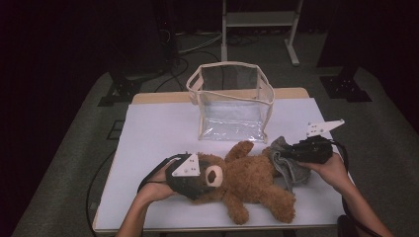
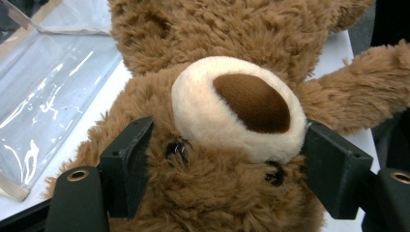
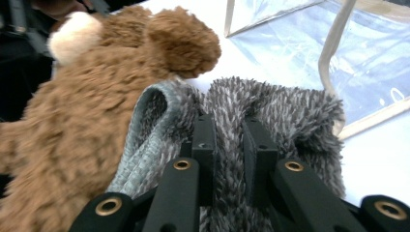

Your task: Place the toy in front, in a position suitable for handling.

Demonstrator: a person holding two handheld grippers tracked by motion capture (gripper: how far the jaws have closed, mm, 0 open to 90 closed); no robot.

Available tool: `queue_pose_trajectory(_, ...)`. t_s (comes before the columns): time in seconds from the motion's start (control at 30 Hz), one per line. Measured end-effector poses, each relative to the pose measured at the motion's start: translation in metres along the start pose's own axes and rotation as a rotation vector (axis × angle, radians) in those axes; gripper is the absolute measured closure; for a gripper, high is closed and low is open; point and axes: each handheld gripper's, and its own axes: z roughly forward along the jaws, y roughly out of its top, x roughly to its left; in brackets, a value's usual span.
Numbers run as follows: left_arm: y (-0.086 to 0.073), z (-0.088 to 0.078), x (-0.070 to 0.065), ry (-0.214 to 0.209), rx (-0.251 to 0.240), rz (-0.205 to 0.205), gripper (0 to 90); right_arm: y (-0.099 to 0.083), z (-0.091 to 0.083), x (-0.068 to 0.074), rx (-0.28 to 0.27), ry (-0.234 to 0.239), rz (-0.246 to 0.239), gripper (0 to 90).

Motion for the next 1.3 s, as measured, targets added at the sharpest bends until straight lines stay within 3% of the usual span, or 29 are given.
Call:
queue_pose_trajectory(0.17,0.000,0.002,0.003,0.021,-0.006,-0.020,25.4,-0.001,-0.006,0.020,-0.020,0.032,-0.034,77.3)
queue_pose_trajectory(0.3,0.000,0.003,0.005,0.040,-0.016,-0.045,24.9,0.001,0.001,0.039,-0.023,0.088,-0.068,77.2)
queue_pose_trajectory(0.37,0.000,0.004,0.007,0.045,-0.024,-0.053,24.7,-0.001,0.005,0.043,-0.009,0.085,-0.078,77.2)
queue_pose_trajectory(0.53,-0.001,0.004,0.009,0.067,-0.037,-0.072,23.5,-0.025,0.010,0.037,-0.044,0.127,0.007,77.4)
queue_pose_trajectory(0.67,0.000,0.004,0.011,0.071,-0.043,-0.086,23.6,-0.042,0.009,0.035,-0.019,0.111,0.036,77.5)
queue_pose_trajectory(0.77,0.000,0.005,0.011,0.071,-0.047,-0.095,23.7,-0.045,0.005,0.035,-0.001,0.103,0.047,77.5)
queue_pose_trajectory(0.9,0.000,0.007,0.012,0.077,-0.050,-0.103,23.7,-0.035,-0.005,0.040,-0.017,0.093,0.020,77.4)
queue_pose_trajectory(1.0,0.003,0.008,0.012,0.095,-0.047,-0.095,24.1,-0.009,-0.010,0.052,-0.043,0.109,-0.046,77.4)
queue_pose_trajectory(1.2,0.007,0.010,0.014,0.121,-0.047,-0.097,26.0,0.030,0.014,0.073,-0.002,0.167,-0.149,77.2)
queue_pose_trajectory(1.3,0.006,0.008,0.014,0.111,-0.046,-0.092,25.9,0.033,0.026,0.077,0.041,0.176,-0.171,77.2)
